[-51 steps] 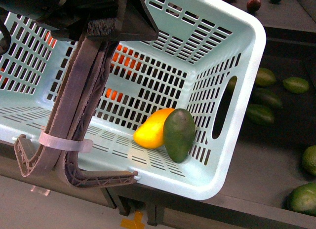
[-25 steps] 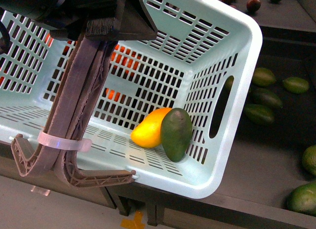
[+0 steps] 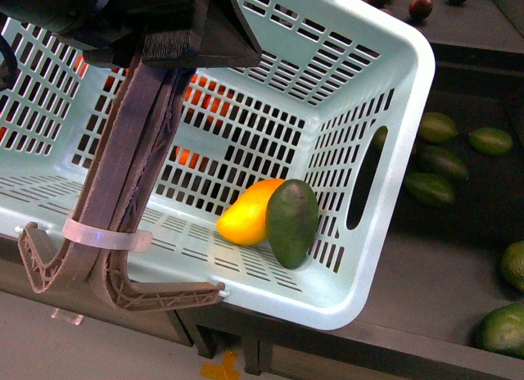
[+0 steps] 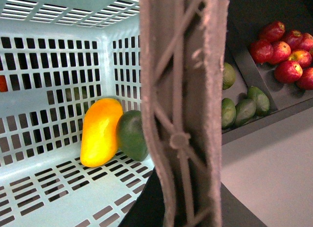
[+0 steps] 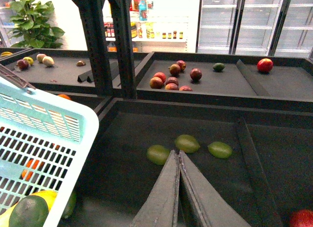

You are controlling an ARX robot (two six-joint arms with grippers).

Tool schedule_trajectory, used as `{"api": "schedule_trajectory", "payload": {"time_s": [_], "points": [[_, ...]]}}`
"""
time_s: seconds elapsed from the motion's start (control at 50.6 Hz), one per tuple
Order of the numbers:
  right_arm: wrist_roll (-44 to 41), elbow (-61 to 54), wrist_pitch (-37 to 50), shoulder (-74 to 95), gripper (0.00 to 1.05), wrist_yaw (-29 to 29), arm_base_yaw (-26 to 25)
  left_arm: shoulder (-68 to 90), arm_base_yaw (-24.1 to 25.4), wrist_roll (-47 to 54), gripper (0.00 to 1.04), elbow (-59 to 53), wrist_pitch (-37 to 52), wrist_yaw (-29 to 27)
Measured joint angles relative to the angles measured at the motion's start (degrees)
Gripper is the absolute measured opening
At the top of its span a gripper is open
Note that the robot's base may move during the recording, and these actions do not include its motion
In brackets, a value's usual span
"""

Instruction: Pick mango and avocado into basket

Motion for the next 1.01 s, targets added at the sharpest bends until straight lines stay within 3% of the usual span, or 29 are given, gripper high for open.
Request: {"api": "schedule_trajectory", "payload": {"time_s": [0.257,0.376,0.81,0.929,1.008], "points": [[0.0,-2.0,-1.3,-3.7,0.02,0.0,0.0,0.0,0.0,0.0,0.07,0.0,0.0,0.0],[-0.1,-1.9,-10.6,-11.4,0.02,-0.2,0.0,0.0,0.0,0.0,0.07,0.0,0.0,0.0],[-0.2,-1.9,-11.1,-13.3,0.02,-0.2,0.0,0.0,0.0,-0.1,0.07,0.0,0.0,0.0],[-0.2,-1.9,-11.1,-13.3,0.18,-0.2,0.0,0.0,0.0,-0.1,0.07,0.0,0.0,0.0],[-0.2,-1.9,-11.1,-13.3,0.36,-0.2,0.0,0.0,0.0,-0.1,0.07,0.0,0.0,0.0]]}}
